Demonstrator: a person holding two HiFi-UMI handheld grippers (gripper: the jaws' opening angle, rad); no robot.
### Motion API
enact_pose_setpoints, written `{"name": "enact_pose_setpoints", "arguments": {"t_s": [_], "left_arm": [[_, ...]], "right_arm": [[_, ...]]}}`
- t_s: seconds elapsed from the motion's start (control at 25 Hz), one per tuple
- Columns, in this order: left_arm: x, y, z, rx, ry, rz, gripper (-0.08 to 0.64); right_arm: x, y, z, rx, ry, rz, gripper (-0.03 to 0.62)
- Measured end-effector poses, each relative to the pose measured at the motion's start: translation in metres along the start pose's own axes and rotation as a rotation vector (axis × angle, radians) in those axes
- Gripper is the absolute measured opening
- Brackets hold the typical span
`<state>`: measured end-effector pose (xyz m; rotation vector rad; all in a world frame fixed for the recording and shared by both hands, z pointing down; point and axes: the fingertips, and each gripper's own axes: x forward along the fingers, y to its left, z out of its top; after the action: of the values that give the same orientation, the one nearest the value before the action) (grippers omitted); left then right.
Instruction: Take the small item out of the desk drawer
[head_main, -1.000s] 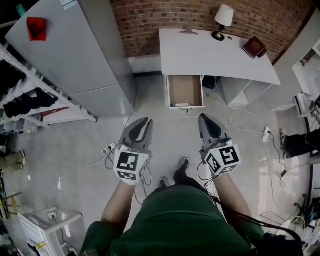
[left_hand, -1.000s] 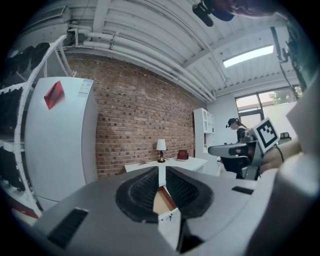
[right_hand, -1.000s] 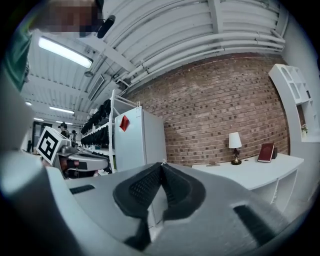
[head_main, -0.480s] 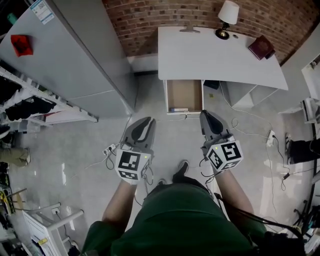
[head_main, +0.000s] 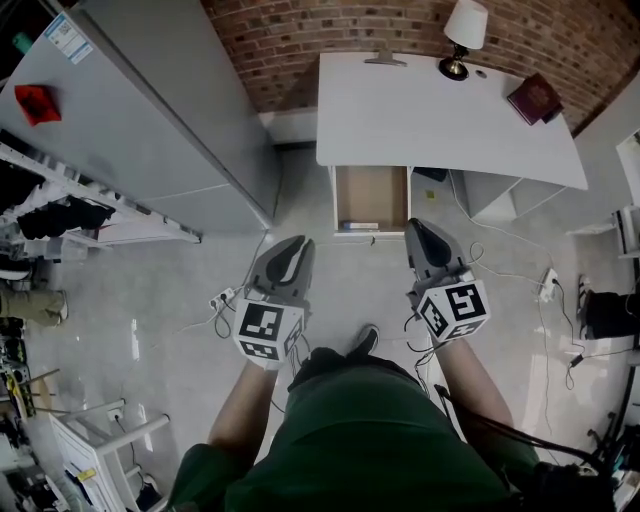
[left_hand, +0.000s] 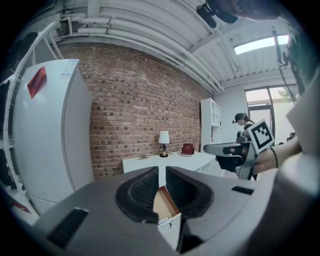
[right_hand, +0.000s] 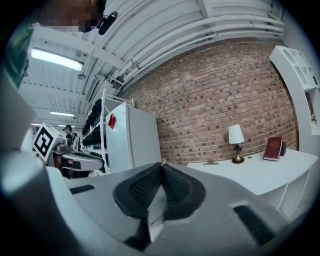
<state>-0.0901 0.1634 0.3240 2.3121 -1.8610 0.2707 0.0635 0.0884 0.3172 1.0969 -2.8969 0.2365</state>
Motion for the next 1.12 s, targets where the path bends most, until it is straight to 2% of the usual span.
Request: {"name": "enact_pose_setpoints", "arguments": {"t_s": [0.2, 0.4, 0.88, 1.12], "left_arm": [[0.013, 0.007, -0.004, -0.013, 0.019, 0.013, 0.038], [0.038, 0.021, -0.008, -0.021, 0.035, -0.009, 0.038], [0.153, 0.069, -0.032, 0.022, 0.088, -0.149, 0.038], [0.199, 0.092, -0.062, 0.057, 0.135, -0.228, 0.038]], "right_arm": [[0.012, -0.010, -0.005, 0.004, 0.018, 0.011, 0.002], [0.033, -0.023, -0.010, 0.007, 0.039, -0.008, 0.002], [0.102, -0.085, -0.025, 0.009, 0.097, -0.160, 0.002], [0.132, -0.105, -0.048, 0.010, 0.161, -0.229, 0.002]]}}
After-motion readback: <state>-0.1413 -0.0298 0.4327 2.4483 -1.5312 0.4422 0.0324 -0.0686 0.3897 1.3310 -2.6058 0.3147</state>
